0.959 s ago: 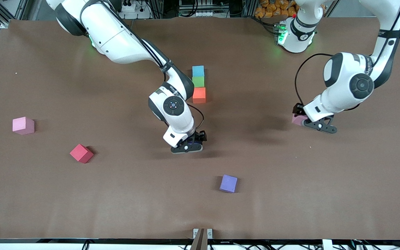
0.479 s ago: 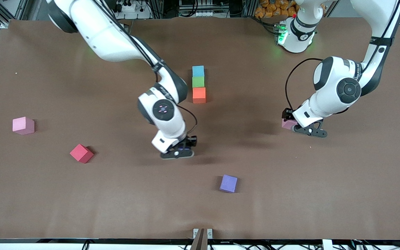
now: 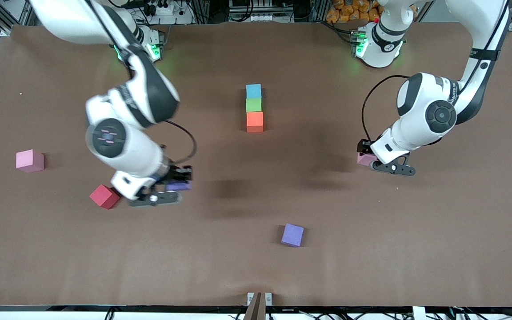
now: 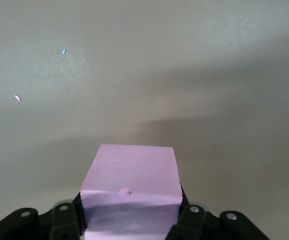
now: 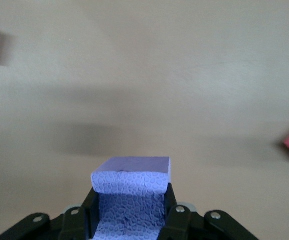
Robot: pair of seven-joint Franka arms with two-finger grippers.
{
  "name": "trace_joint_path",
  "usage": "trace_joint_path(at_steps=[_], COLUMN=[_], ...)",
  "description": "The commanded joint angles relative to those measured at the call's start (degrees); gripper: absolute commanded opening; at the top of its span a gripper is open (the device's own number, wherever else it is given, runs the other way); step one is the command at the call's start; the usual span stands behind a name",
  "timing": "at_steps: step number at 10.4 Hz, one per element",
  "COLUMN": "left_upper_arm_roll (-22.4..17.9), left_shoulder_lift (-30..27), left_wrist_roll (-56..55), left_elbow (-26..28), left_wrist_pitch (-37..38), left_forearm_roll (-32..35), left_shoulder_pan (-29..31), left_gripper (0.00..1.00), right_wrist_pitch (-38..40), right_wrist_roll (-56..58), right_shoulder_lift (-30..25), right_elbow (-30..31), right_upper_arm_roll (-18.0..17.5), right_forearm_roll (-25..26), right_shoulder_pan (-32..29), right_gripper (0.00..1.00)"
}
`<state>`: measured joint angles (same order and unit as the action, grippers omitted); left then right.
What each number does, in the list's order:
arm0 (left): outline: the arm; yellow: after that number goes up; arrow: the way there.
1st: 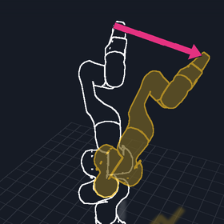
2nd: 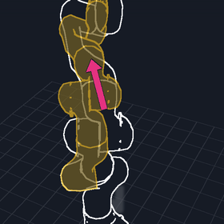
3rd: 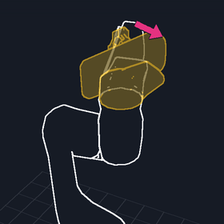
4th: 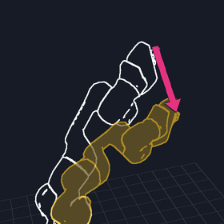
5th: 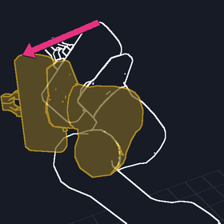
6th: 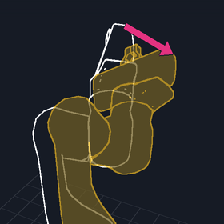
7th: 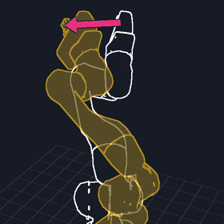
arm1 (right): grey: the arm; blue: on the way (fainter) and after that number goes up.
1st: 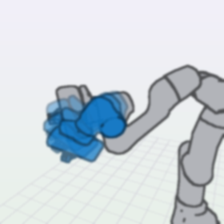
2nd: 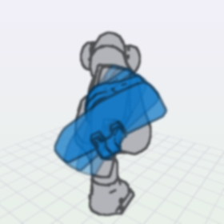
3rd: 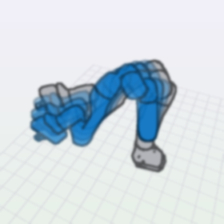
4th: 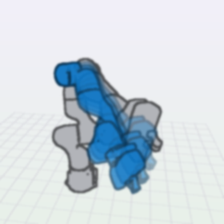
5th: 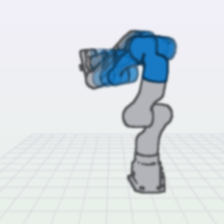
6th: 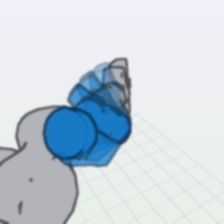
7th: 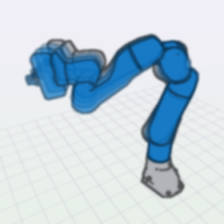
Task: Arrange blocks into number 1
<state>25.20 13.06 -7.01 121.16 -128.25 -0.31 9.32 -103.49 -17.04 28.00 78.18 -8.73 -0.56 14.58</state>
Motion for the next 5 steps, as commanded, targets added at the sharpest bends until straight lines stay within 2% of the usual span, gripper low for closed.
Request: trace_joint_path(at_steps=[1,2,3,5], left_upper_arm_roll=[0.02,0.02,-0.06,0.02], left_shoulder_lift=[2.48,3.54,4.42,6.44], left_wrist_roll=[-7.72,-12.98,-18.69,-27.84], left_elbow=[-3.11,-4.34,-5.57,-7.15], left_wrist_pitch=[1.25,1.34,1.34,1.25], left_forearm_roll=[-1.18,-1.18,-1.18,-1.18], left_shoulder_pan=[-3.33,-5.78,-8.33,-12.64], left_gripper=[0.49,0.49,0.49,0.49], right_wrist_pitch=[6.33,8.20,10.39,13.57], right_wrist_roll=[5.22,9.43,12.26,12.73], right_shoulder_lift=[-8.28,-10.75,-12.60,-13.23], right_elbow=[4.43,4.52,4.43,3.03], right_upper_arm_roll=[0.20,4.29,6.08,6.36], right_forearm_roll=[-2.34,-2.78,-4.26,-5.25], right_shoulder_pan=[-2.89,-2.72,-3.50,-6.14], right_gripper=[0.00,0.00,0.00,0.00])
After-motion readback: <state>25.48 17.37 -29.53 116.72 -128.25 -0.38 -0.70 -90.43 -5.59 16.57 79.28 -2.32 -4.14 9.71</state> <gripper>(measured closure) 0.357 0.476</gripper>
